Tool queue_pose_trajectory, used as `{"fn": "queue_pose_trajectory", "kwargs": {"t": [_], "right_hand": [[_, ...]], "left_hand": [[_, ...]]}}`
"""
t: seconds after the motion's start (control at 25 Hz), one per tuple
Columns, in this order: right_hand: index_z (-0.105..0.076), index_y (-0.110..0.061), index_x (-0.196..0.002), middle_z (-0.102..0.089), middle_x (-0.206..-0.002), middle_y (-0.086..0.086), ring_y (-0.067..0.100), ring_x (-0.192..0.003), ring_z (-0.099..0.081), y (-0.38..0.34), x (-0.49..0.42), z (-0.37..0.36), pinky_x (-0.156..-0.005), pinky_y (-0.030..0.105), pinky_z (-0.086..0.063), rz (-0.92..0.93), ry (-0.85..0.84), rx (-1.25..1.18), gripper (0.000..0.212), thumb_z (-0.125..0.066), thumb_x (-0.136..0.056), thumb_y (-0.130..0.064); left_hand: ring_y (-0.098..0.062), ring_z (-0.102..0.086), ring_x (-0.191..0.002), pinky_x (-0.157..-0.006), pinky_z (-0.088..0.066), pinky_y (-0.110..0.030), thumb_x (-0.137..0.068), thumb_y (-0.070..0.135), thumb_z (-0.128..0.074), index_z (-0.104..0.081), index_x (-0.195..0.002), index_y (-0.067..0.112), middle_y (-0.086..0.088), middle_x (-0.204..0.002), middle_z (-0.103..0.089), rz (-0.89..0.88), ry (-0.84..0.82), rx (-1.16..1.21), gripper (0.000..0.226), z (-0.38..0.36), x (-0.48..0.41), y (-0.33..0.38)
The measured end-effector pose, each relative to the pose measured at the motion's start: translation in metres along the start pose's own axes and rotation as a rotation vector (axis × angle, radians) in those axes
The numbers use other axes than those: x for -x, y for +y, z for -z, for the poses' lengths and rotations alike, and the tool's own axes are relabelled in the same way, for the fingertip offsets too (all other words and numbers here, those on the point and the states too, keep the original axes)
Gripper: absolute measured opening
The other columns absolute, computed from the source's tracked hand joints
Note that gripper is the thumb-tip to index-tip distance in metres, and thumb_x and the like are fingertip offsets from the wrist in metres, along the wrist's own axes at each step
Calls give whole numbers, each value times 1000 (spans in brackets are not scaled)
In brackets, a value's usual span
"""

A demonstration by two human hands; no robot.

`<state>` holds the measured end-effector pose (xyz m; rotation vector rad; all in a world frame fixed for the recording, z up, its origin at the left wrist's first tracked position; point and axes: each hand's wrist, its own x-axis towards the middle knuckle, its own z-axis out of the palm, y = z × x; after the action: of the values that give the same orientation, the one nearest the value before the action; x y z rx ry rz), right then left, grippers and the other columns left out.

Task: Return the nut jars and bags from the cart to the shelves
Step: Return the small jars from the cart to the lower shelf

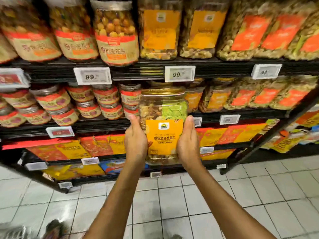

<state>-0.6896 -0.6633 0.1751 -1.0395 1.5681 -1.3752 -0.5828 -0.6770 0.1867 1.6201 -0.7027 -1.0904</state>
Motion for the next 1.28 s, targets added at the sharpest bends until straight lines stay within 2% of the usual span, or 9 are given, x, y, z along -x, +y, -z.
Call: {"fn": "queue_pose_trajectory", "kwargs": {"t": [0.16,0.32,0.48,0.6,0.72,0.88,1.04,1.12,1.28], "right_hand": [[-54,-25,-121,-63,-104,-15,3,-99,-55,30,-39,5,-78,10,-39,22,-20,-9,80,-15,-70,-73],[-39,-24,-140,-45,-122,-26,-12,-108,-43,57,-72,-3,-87,-4,-29,156,-48,-46,87,-15,-72,-73],[-35,-18,-142,-40,-126,-21,-3,-120,-37,74,-95,-11,-94,0,-30,231,-25,-159,81,-19,-80,-66],[-43,-12,-138,-50,-138,-1,10,-128,-45,79,-114,-17,-108,24,-36,308,-2,-170,79,-18,-85,-65],[-44,-10,-137,-50,-138,-1,3,-126,-43,79,-131,-23,-103,12,-33,364,56,-173,71,-19,-88,-53],[-51,0,-129,-57,-129,15,23,-122,-50,85,-144,-35,-101,25,-36,436,126,-112,66,-18,-91,-44],[-51,2,-127,-59,-125,19,25,-119,-52,87,-155,-51,-91,8,-34,465,194,-90,53,-21,-96,-29],[-49,5,-128,-56,-127,20,15,-118,-49,88,-155,-53,-88,-4,-28,508,237,-52,46,-25,-98,-20],[-53,9,-119,-52,-121,26,24,-115,-48,91,-147,-33,-99,15,-38,949,441,182,30,-47,-92,-3]], "left_hand": [[-19,-61,-76,-82,-48,-36,-92,64,-20,-57,-68,24,4,-72,-66,-58,31,44,59,-33,-31,-22],[-13,-60,-66,-60,-50,-26,-94,61,-21,-61,-69,26,11,-61,-60,-176,53,90,59,-53,-61,-40],[-17,-64,-101,-96,-49,-44,-94,61,-18,-67,-109,25,6,-98,-71,-322,21,141,62,-67,-81,-48],[-20,-63,-108,-99,-46,-41,-92,61,-14,-64,-117,21,-2,-107,-71,-422,-11,173,69,-76,-93,-49],[-38,-56,-115,-101,-43,-51,-89,64,-13,-59,-121,6,-23,-121,-62,-453,10,150,81,-85,-105,-43],[-30,-60,-111,-99,-45,-41,-98,54,-15,-59,-120,0,-17,-114,-67,-487,73,155,73,-91,-118,-45],[-9,-61,-71,-73,-46,-25,-102,43,-18,-59,-105,-9,-3,-70,-65,-592,144,113,66,-94,-130,-46],[1,-61,-71,-67,-44,-17,-103,35,-24,-62,-107,-6,0,-70,-65,-713,199,21,56,-93,-129,-52],[-14,-53,-120,-97,-45,-20,-97,11,-41,-50,-130,-1,-11,-128,-57,-1093,358,-89,36,-73,-116,-94]]}}
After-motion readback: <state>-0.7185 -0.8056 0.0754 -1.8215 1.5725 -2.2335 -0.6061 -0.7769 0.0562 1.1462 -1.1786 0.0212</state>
